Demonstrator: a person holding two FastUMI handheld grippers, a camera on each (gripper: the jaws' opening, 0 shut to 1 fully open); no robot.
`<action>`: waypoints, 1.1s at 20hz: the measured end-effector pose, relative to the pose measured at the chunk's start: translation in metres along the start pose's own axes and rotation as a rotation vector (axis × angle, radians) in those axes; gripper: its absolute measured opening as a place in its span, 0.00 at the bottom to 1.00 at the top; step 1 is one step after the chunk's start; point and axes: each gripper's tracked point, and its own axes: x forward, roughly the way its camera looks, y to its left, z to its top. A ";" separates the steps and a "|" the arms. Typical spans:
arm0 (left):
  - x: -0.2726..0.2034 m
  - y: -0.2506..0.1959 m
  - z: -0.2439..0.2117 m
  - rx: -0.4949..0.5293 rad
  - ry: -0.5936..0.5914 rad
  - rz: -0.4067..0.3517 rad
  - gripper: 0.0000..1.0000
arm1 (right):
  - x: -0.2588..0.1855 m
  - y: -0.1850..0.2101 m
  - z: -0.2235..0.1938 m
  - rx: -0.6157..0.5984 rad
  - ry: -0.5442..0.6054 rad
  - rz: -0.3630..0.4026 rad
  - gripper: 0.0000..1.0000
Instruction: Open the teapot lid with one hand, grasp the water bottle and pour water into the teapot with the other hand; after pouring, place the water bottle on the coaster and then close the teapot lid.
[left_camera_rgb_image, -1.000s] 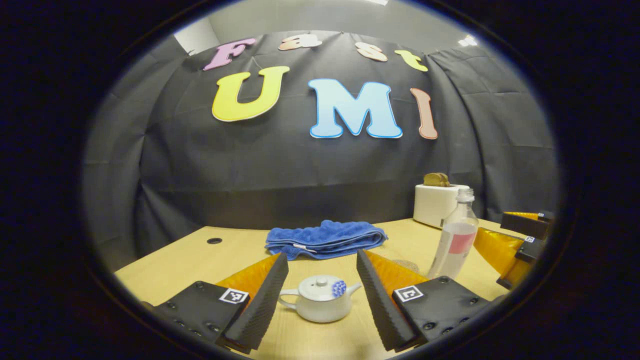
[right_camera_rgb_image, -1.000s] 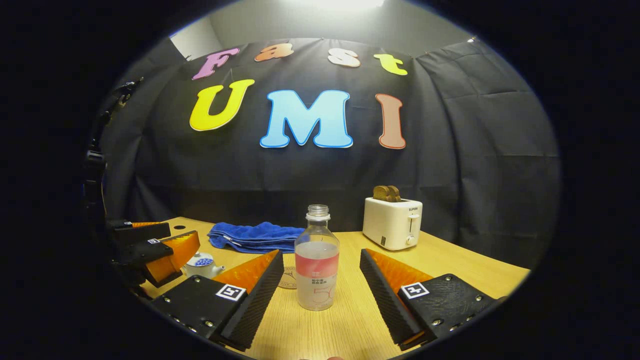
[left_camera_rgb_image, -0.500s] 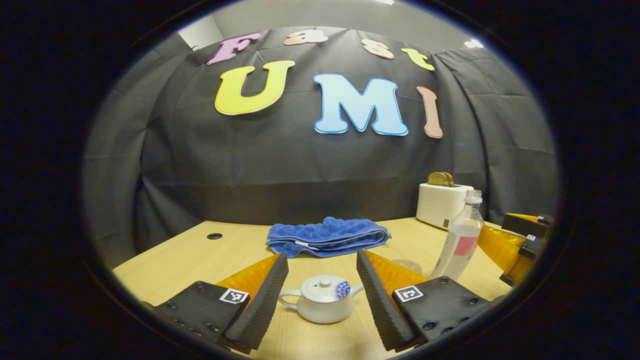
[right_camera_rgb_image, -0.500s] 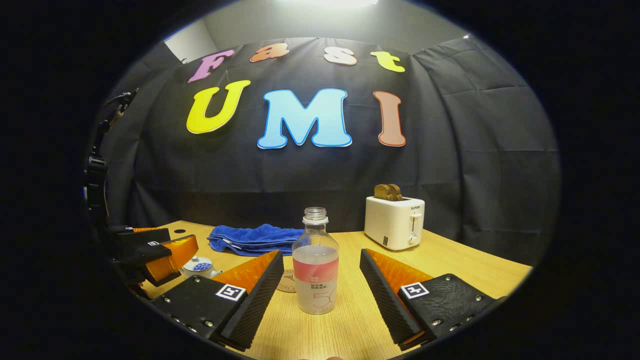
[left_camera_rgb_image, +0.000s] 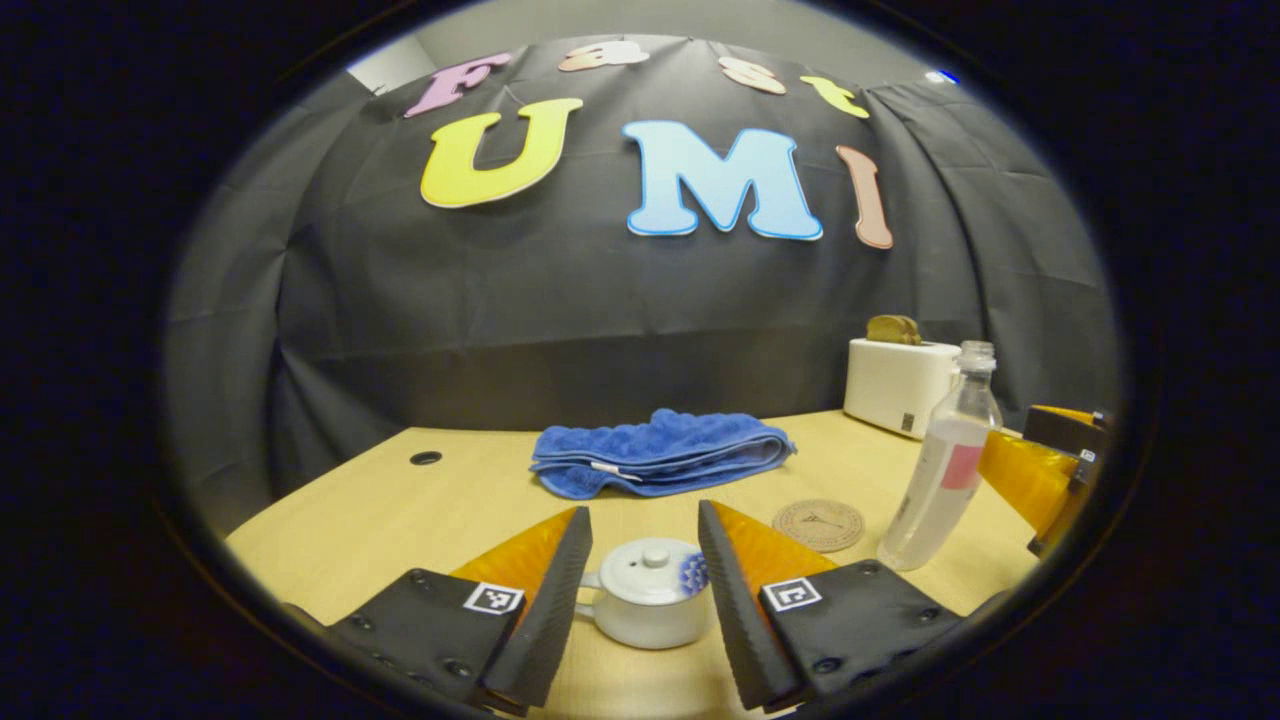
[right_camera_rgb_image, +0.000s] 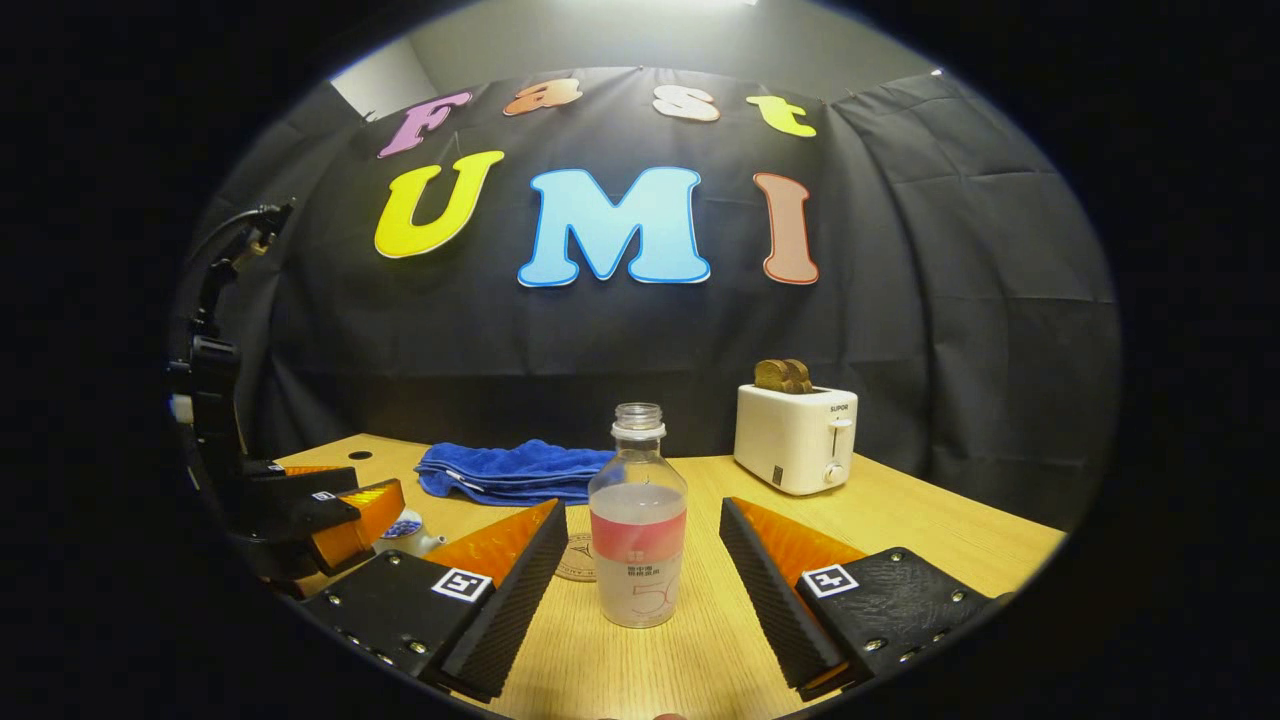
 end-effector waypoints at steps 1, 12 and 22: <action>0.003 0.000 -0.005 -0.007 0.018 -0.003 0.74 | 0.001 -0.001 -0.001 -0.002 0.004 -0.002 0.97; 0.015 -0.006 -0.010 0.057 0.050 0.005 0.43 | 0.006 -0.008 -0.016 0.022 0.043 -0.016 0.97; 0.020 -0.008 -0.004 0.026 0.048 -0.030 0.12 | 0.008 -0.008 -0.021 0.022 0.051 -0.010 0.97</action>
